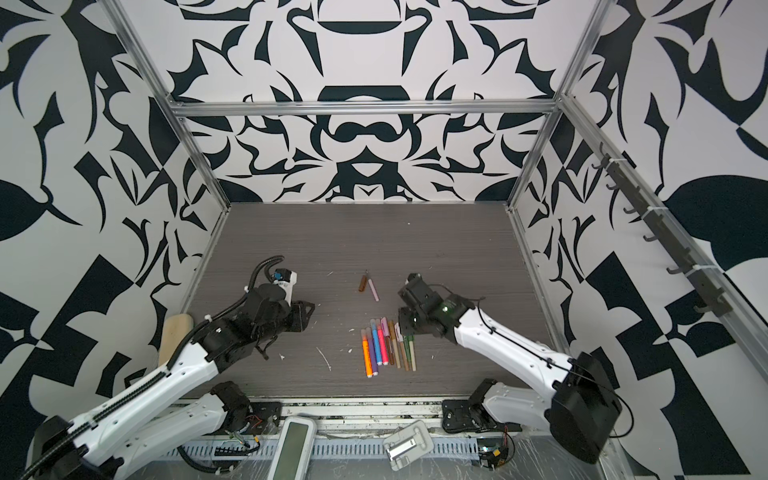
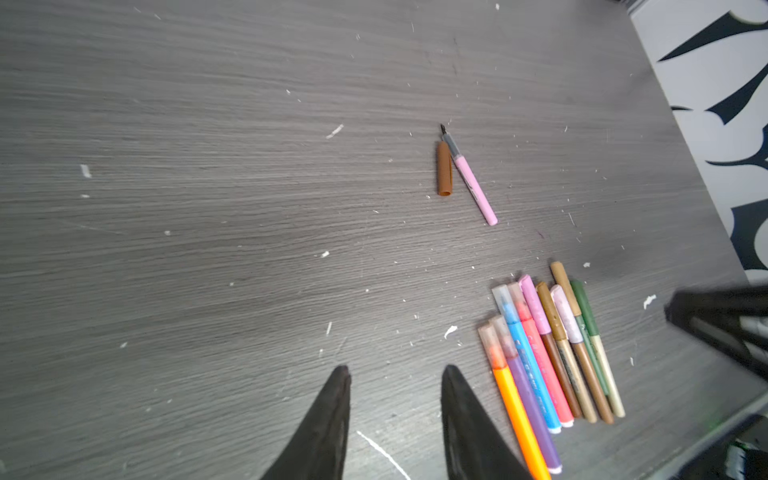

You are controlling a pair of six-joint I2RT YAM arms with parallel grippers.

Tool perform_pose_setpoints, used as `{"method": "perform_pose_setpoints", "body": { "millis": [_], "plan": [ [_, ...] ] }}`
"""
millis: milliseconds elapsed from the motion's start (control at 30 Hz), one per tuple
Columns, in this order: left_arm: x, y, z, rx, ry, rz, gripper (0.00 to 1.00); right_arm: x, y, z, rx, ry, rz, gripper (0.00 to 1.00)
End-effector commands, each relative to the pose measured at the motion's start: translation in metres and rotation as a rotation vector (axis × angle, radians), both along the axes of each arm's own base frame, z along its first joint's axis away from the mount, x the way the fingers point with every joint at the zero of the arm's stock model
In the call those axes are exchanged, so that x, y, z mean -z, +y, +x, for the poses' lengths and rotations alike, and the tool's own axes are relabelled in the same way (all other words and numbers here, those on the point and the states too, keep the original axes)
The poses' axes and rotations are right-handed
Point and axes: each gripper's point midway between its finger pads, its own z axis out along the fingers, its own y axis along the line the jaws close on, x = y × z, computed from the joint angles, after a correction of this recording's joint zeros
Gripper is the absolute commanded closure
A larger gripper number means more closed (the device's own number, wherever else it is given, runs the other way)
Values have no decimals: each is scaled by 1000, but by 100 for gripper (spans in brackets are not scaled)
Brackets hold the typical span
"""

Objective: Open the pen caps
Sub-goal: 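Move the right gripper to the cream pen with green cap and grasp it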

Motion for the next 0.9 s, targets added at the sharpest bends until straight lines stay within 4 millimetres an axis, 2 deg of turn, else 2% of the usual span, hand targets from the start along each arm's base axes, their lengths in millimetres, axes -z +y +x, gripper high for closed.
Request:
{"method": "perform_pose_setpoints", "body": {
  "millis": [0,100,200,367,567,867],
  "plan": [
    [11,14,-2,-39,-29,32,60,22,-18,-21,127,27,-37,75],
    [18,18,-2,-54,-50,24,59,44,-22,-35,140,61,-38,77],
    [24,19,-1,-62,-53,35,59,53,-25,-39,147,80,-62,77],
    [31,17,3,-60,-33,64,58,59,-15,-38,147,87,-24,77],
    [35,20,7,-85,-26,84,62,62,-2,-37,125,96,-6,77],
    [33,22,6,-95,-40,68,63,70,-17,-42,163,102,-92,81]
  ]
}}
